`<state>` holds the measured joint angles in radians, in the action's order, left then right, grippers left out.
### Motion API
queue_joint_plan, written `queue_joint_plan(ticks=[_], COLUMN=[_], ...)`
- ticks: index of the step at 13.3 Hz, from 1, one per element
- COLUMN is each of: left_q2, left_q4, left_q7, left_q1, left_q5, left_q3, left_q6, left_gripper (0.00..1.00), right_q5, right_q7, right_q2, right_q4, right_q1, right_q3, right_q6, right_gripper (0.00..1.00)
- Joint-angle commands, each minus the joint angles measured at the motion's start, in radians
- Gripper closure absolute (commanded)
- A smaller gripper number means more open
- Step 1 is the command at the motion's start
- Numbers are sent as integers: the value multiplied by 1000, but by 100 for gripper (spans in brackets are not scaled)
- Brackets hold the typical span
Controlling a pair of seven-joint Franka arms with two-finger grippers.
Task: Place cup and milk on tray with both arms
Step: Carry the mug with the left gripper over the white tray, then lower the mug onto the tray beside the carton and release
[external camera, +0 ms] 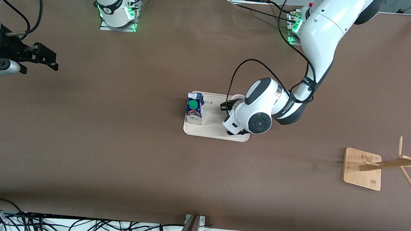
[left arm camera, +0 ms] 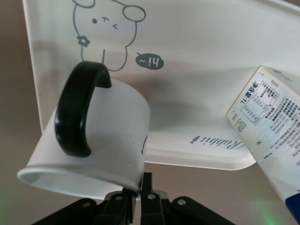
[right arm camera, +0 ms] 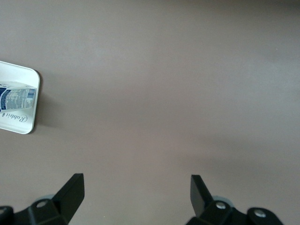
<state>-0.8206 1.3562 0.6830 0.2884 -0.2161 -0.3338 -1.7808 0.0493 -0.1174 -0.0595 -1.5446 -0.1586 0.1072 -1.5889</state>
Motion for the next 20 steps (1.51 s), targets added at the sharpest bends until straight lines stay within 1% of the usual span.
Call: queue_joint_plan(ticks=[1,2,3,7,9,11,13,15,16,17,18,19,20], left_q2=[-22,-23,-20,-3,26,64,138,199,245,311,355,388,421], left_q4=[-31,-29,-29,-38,-38,-40,-40,-40,-40,-39,-38,-38,-34], left_q7=[13,12,4,9,10,1,-75,-132,-152,-184,-253,-360,-419], left_q1=[11,11,3,-11,-14,-38,-64,-116,-132,-155,-182,-210,-227], left_q5=[-9,-9,1,-5,-5,0,1,7,23,68,114,141,174], left_q3=[5,5,5,4,4,1,7,10,16,16,13,15,16], left_q6=[1,1,3,11,17,72,127,229,254,258,273,305,310], left_gripper=[100,80,1,0,0,0,0,0,0,0,0,0,0], right_q5=[18,20,20,20,20,20,20,20,20,20,20,20,20], right_q7=[9,10,10,10,10,10,10,10,9,9,7,5,5], right_q2=[-2,-2,-2,-2,-2,0,-2,-2,1,1,1,3,3], right_q4=[14,14,14,14,14,14,14,14,12,11,11,11,11], right_q1=[2,-1,-1,-4,-4,-4,-4,-4,-4,-4,-2,-4,-4], right_q3=[0,-1,-1,-3,-4,-4,-4,-4,-4,-3,-1,-1,-1], right_q6=[14,14,12,10,9,9,10,12,15,17,17,17,17], right_gripper=[0,0,0,0,0,0,0,0,0,0,0,0,0])
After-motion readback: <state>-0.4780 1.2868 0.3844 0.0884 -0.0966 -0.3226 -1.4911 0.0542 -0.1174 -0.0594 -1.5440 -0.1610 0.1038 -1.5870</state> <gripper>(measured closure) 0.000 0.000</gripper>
